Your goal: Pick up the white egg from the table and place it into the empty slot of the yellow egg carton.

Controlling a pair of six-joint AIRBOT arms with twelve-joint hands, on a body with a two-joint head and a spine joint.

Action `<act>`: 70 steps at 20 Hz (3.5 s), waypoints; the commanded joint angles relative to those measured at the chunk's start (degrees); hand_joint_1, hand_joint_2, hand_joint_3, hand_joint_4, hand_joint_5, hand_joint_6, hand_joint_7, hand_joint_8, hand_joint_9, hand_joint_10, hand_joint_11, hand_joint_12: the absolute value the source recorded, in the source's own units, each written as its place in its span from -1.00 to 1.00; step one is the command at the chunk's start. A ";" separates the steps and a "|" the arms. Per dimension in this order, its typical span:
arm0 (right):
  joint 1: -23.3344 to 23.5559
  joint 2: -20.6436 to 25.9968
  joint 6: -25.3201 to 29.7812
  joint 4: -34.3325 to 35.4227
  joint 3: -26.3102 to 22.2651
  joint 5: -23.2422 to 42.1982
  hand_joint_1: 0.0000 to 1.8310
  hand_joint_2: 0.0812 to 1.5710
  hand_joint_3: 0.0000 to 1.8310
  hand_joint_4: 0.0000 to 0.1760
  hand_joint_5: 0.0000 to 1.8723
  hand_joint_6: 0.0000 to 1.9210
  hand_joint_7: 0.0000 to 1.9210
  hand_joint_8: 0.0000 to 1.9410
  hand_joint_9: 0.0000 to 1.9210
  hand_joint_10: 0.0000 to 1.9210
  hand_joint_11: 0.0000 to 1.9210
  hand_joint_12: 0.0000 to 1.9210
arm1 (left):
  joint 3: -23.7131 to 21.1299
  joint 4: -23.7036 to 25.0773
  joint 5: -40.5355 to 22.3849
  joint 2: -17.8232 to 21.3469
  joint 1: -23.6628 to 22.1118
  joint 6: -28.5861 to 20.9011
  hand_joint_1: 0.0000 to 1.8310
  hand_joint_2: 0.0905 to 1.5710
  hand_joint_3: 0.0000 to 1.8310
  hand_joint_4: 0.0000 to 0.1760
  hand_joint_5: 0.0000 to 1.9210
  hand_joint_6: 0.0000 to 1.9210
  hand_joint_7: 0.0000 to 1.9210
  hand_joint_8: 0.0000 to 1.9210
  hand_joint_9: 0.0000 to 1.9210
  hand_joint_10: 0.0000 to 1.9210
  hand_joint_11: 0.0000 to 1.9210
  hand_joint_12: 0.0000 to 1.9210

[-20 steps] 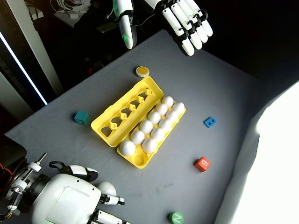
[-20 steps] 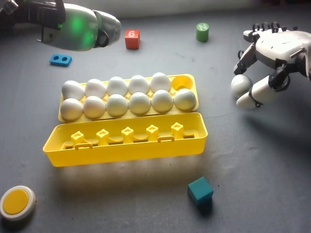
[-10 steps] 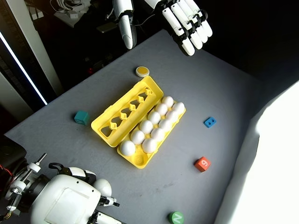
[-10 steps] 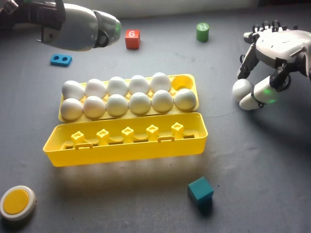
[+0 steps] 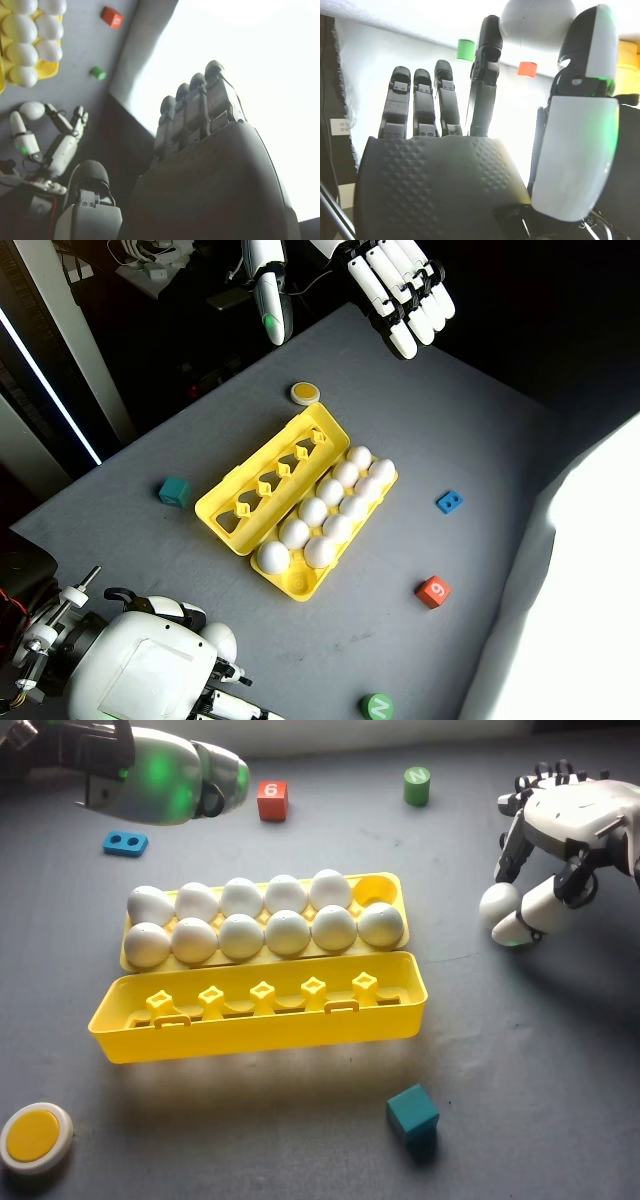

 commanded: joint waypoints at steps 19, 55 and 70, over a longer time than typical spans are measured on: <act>10.30 -2.19 -2.10 -2.25 0.48 1.58 0.20 0.22 -1.00 0.99 0.38 -0.53 -0.87 -1.00 -1.00 -1.00 -1.00 -1.00 | -0.07 5.11 0.98 -0.02 -0.79 0.19 -1.00 0.44 -1.00 -1.00 -0.89 -1.00 -0.94 -1.00 -0.96 -1.00 -0.99 -0.98; 10.25 -11.17 -6.34 2.30 4.15 -1.70 0.04 0.05 -1.00 0.89 0.19 -0.93 -0.57 -1.00 -1.00 -1.00 -1.00 -1.00 | -0.10 4.63 1.04 -0.01 -0.90 0.15 -1.00 0.45 -1.00 -1.00 -0.89 -0.99 -0.94 -1.00 -0.95 -0.99 -0.98 -0.99; 9.60 -11.12 -6.58 2.28 4.17 -1.25 0.05 -0.10 -1.00 -0.38 -0.04 -0.99 -0.60 -1.00 -1.00 -1.00 -1.00 -1.00 | -0.12 4.34 0.98 -0.01 -1.00 0.18 -1.00 0.44 -1.00 -1.00 -0.90 -1.00 -0.94 -1.00 -0.96 -1.00 -1.00 -0.99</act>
